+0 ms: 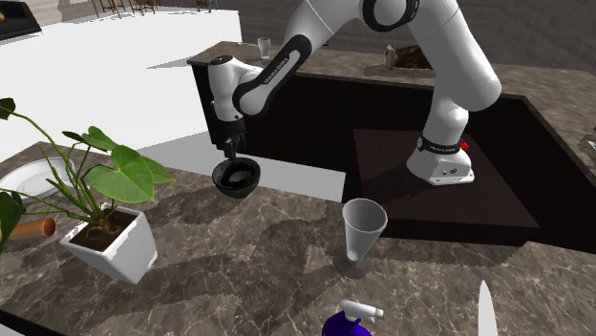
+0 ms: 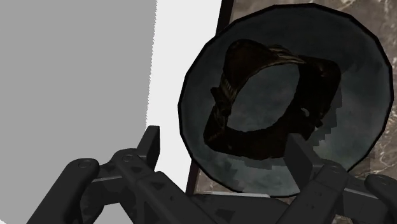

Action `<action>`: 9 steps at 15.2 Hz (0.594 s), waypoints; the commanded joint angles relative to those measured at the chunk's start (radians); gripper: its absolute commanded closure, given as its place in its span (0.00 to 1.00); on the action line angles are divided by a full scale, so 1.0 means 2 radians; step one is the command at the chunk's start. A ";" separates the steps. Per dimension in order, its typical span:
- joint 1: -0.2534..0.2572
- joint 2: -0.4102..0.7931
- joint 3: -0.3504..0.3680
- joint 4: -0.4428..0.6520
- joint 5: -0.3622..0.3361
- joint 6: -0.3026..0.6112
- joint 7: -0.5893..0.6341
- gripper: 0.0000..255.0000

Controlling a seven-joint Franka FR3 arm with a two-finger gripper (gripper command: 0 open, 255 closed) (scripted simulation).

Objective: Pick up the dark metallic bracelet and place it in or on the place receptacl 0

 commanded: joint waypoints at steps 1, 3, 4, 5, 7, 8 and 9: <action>-0.002 -0.021 0.002 -0.004 0.002 -0.018 -0.002 0.00; -0.002 -0.030 0.003 -0.004 0.003 -0.026 -0.003 0.00; -0.002 -0.030 0.003 -0.004 0.003 -0.026 -0.003 0.00; -0.002 -0.030 0.003 -0.004 0.003 -0.026 -0.003 0.00; -0.002 -0.030 0.003 -0.004 0.003 -0.026 -0.003 0.00; -0.002 -0.030 0.003 -0.004 0.003 -0.026 -0.003 0.00; -0.002 -0.030 0.003 -0.004 0.003 -0.026 -0.003 0.00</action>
